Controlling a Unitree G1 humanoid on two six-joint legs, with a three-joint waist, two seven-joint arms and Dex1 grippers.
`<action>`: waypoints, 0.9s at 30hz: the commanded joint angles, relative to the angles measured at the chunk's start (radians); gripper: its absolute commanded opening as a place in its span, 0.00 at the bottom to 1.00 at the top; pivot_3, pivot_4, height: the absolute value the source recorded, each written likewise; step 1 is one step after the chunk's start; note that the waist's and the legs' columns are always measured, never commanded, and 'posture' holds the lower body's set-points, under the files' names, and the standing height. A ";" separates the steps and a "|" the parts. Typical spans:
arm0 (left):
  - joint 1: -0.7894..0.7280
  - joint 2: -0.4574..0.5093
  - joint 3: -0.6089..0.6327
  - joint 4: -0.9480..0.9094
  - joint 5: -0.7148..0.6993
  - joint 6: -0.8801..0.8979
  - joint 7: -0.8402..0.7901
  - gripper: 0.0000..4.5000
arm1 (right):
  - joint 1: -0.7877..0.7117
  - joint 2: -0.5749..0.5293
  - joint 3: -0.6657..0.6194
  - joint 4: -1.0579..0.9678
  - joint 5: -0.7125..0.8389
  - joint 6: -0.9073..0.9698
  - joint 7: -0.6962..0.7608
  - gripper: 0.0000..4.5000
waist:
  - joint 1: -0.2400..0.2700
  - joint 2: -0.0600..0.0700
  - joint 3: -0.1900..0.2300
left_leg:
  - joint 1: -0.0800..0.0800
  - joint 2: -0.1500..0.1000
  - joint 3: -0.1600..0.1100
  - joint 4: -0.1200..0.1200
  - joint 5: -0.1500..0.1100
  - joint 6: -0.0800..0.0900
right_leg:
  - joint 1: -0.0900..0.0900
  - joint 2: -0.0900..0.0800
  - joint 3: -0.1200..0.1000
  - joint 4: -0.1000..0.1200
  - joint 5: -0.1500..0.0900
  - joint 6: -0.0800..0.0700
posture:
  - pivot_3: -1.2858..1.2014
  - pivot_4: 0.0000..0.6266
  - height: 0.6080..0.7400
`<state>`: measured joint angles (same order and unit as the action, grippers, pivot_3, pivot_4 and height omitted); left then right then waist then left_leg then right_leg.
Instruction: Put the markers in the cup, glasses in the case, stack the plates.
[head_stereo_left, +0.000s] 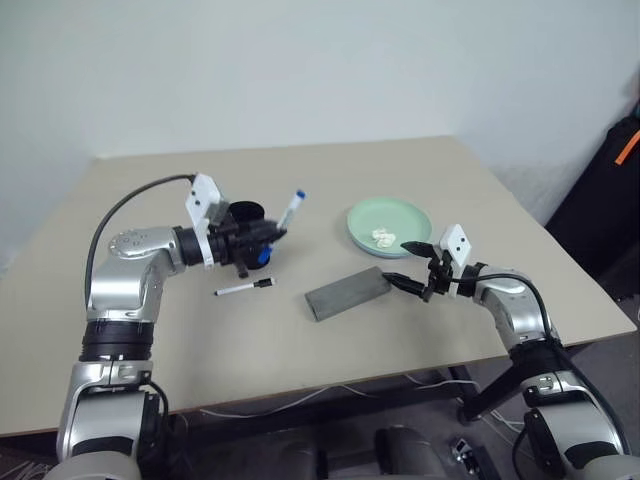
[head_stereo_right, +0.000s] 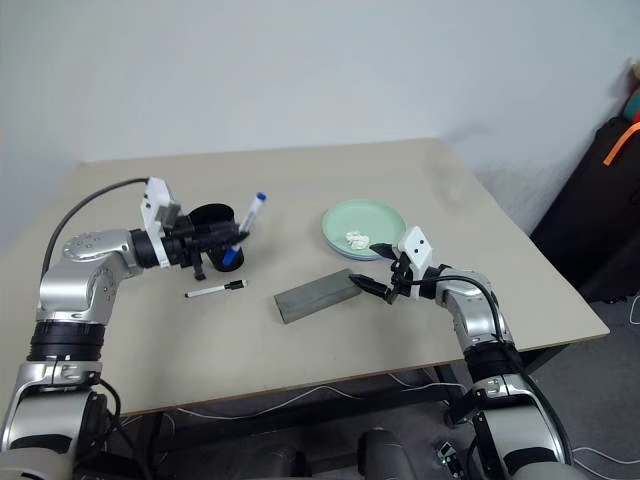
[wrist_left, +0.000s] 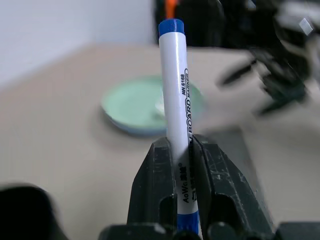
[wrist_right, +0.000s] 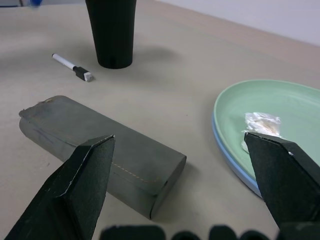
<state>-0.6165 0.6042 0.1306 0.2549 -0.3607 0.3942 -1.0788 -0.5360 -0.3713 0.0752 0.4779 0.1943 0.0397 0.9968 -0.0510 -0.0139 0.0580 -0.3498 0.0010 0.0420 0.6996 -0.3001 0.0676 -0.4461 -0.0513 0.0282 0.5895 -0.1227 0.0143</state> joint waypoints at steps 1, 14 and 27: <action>-0.038 -0.014 0.051 0.001 -0.016 -0.046 0.074 0.02 | -0.022 -0.002 -0.008 -0.046 0.013 -0.003 0.004 1.00 | -0.001 0.000 0.000 | 0.000 0.000 0.000 0.000 0.000 0.000 | 0.000 0.000 0.000 0.000 0.000 0.000 | 0.52 0.00 0.85; -0.132 -0.144 0.127 0.282 0.089 -0.463 0.442 0.02 | -0.031 0.007 0.011 -0.063 0.014 0.014 0.020 1.00 | 0.005 -0.002 -0.001 | 0.001 -0.001 0.000 0.000 0.000 -0.001 | 0.001 0.000 0.000 0.000 0.001 0.001 | 0.52 0.00 0.85; -0.271 -0.176 0.105 0.692 0.177 -0.758 0.529 0.02 | -0.019 0.012 0.018 -0.091 0.017 0.031 0.013 1.00 | 0.004 -0.002 -0.001 | -0.001 -0.001 0.000 0.000 -0.002 -0.001 | 0.001 0.000 -0.001 -0.001 0.002 0.002 | 0.52 0.00 0.85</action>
<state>-0.8436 0.4282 0.2397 0.9419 -0.1899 -0.3276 -0.5526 -0.5395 -0.3626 0.1048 0.4288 0.1945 0.0731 1.0095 -0.0471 -0.0161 0.0573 -0.3507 -0.0003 0.0421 0.6998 -0.3019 0.0661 -0.4455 -0.0516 0.0266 0.5883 -0.1208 0.0165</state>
